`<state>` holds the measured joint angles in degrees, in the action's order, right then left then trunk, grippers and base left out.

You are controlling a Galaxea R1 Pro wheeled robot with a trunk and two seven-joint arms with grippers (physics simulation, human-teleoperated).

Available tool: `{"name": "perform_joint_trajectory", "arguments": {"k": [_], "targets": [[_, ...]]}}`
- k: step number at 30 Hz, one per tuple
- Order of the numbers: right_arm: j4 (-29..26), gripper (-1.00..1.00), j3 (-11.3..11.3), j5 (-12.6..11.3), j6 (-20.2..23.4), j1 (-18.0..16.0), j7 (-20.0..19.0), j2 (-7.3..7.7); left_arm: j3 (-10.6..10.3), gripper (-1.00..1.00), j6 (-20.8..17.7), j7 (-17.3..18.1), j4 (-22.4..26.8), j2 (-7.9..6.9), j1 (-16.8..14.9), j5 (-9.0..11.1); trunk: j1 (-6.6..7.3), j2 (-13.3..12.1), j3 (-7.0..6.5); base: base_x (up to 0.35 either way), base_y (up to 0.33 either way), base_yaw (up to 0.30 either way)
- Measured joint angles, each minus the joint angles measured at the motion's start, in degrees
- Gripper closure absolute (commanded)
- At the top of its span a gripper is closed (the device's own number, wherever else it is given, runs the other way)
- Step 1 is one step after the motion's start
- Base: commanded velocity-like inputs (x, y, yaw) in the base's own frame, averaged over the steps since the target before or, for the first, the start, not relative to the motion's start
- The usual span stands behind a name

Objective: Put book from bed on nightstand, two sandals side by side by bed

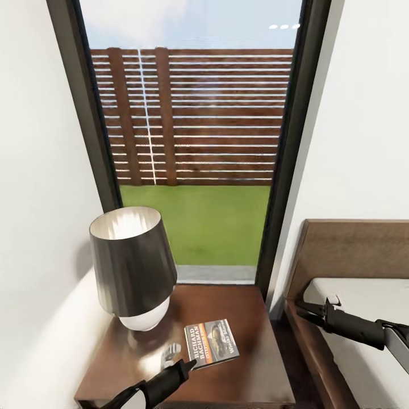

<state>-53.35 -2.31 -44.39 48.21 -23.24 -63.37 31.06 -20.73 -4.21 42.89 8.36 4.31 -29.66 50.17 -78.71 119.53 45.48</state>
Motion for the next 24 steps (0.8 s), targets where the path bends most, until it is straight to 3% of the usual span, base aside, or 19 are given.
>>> {"name": "perform_joint_trajectory", "arguments": {"k": [24], "targets": [[0.0,-1.00,0.0,0.0,0.0,0.0,0.0,-0.01,0.1,1.00,0.0,0.0,0.1,0.01,0.0,0.1,-5.27,9.6,4.30,0.000,0.000,0.000]]}}
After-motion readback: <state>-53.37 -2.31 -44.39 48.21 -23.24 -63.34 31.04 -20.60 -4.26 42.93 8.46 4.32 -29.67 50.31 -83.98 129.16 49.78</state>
